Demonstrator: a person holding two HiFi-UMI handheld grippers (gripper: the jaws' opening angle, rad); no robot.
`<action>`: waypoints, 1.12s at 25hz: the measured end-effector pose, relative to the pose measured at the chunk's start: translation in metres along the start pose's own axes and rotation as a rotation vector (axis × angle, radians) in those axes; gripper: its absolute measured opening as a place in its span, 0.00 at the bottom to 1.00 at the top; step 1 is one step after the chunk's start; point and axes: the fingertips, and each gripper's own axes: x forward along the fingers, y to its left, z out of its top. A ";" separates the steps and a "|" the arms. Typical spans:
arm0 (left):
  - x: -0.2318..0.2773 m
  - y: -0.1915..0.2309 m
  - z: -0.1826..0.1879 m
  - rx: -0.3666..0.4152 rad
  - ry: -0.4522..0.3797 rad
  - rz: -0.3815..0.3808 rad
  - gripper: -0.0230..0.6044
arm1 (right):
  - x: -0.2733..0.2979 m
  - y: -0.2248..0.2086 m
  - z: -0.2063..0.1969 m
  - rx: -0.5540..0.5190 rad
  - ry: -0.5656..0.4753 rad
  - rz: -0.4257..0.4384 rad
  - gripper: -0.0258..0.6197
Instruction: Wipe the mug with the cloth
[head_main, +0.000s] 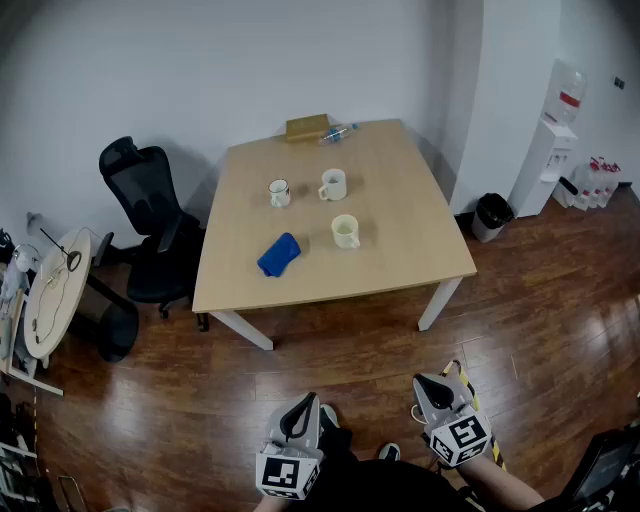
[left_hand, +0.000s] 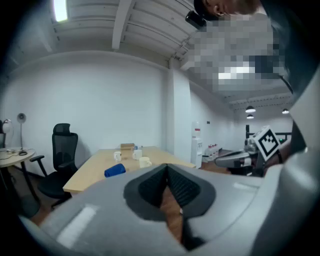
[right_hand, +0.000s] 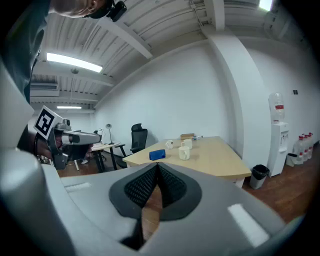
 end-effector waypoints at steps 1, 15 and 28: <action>0.007 0.014 -0.001 -0.002 0.003 0.010 0.04 | 0.014 -0.002 0.001 -0.010 0.006 -0.003 0.05; 0.114 0.188 0.022 -0.050 -0.024 -0.042 0.04 | 0.195 -0.029 0.055 -0.052 0.069 -0.102 0.05; 0.223 0.231 0.009 0.009 0.124 0.002 0.04 | 0.300 -0.088 0.058 0.006 0.114 0.004 0.05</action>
